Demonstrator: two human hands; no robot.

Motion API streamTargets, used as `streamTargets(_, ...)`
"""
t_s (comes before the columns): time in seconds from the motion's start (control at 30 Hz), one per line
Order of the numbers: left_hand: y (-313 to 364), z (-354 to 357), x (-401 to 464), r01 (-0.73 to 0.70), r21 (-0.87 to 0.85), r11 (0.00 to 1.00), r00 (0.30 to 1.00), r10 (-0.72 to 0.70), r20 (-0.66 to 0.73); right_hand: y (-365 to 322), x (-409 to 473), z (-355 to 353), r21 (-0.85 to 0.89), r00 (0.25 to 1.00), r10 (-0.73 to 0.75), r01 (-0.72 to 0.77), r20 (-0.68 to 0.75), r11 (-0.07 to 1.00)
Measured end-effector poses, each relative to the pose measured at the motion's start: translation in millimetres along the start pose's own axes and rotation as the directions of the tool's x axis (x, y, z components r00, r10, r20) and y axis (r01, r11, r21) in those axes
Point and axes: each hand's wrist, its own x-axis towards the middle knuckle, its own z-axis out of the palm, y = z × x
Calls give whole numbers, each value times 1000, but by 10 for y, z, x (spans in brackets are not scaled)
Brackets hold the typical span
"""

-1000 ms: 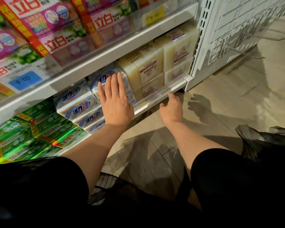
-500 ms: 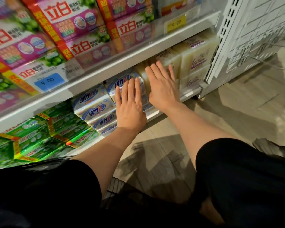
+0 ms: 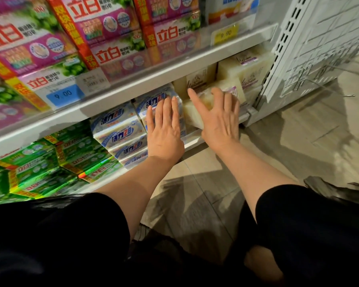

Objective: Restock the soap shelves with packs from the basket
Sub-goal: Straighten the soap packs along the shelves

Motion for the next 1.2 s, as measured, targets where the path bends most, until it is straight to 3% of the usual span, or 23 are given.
streamTargets(0.2, -26, -17, 2, -8, 27, 1000, 1000, 7, 26, 79, -114, -28, 116, 998, 48, -42, -51, 992)
streamTargets(0.3, -26, -66, -20, -15, 37, 999, 998, 12, 62, 116, -156, -171, 257, 974, 220, -202, -43, 945)
streamTargets(0.37, -24, -116, -35, -13, 35, 999, 996, 10, 84, 144, -147, -284, 412, 930, 369, -338, 4, 847)
streamTargets(0.43, -25, -176, -44, -19, 28, 999, 994, 16, 112, 179, -139, -389, 609, 838, 537, -476, 96, 634)
streamTargets(0.5, -19, -248, -54, -31, 13, 999, 991, 28, 134, 241, -152, -486, 788, 673, 685, -567, 278, 238)
streamTargets(0.57, -4, -316, -73, -46, -13, 999, 989, 47, 140, 292, -197, -578, 821, 525, 679, -530, 513, -210)
streamTargets(0.63, 5, -372, -94, -58, -51, 997, 989, 64, 136, 316, -267, -650, 765, 474, 607, -478, 638, -431)
streamTargets(0.83, -100, -375, -168, -31, -65, 997, 991, 39, 125, 160, -177, -683, 725, 554, 479, -411, 681, -553)
streamTargets(1.2, -161, -247, -236, -71, 39, 997, 991, 66, 119, 215, -57, -386, 582, 508, 395, -286, 766, -761)
